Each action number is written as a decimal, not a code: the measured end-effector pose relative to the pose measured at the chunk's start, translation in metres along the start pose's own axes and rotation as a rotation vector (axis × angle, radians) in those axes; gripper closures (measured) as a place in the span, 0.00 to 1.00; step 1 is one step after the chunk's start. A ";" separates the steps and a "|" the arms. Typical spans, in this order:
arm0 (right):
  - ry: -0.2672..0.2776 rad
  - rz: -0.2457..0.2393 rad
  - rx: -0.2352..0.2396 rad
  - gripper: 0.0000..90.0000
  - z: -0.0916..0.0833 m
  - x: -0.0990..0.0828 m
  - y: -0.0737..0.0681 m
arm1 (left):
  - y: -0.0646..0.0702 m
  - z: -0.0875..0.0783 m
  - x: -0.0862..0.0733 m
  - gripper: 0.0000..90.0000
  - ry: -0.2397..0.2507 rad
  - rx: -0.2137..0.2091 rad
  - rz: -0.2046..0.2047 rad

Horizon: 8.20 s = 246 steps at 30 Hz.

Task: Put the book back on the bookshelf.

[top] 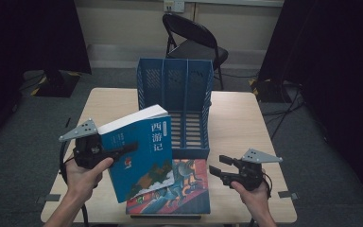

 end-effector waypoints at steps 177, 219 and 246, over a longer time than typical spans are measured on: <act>-0.109 -0.009 0.016 0.36 0.020 -0.030 0.015 | -0.074 0.111 0.004 0.61 0.051 0.503 -0.056; -0.118 -0.009 0.013 0.36 0.021 -0.031 0.015 | -0.075 0.084 0.036 0.52 -0.197 0.415 -0.034; -0.122 0.002 0.020 0.36 0.022 -0.031 0.016 | -0.086 0.111 0.087 0.47 -0.432 0.441 -0.121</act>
Point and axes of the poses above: each handheld gripper's, and its own axes: z roughly forward along the jaws, x roughly out of its top, y roughly to its right, the point moved 3 cm from there along z, roughly forward along the jaws, and after that the axes turned 2 degrees about y, right-handed, at the moved point
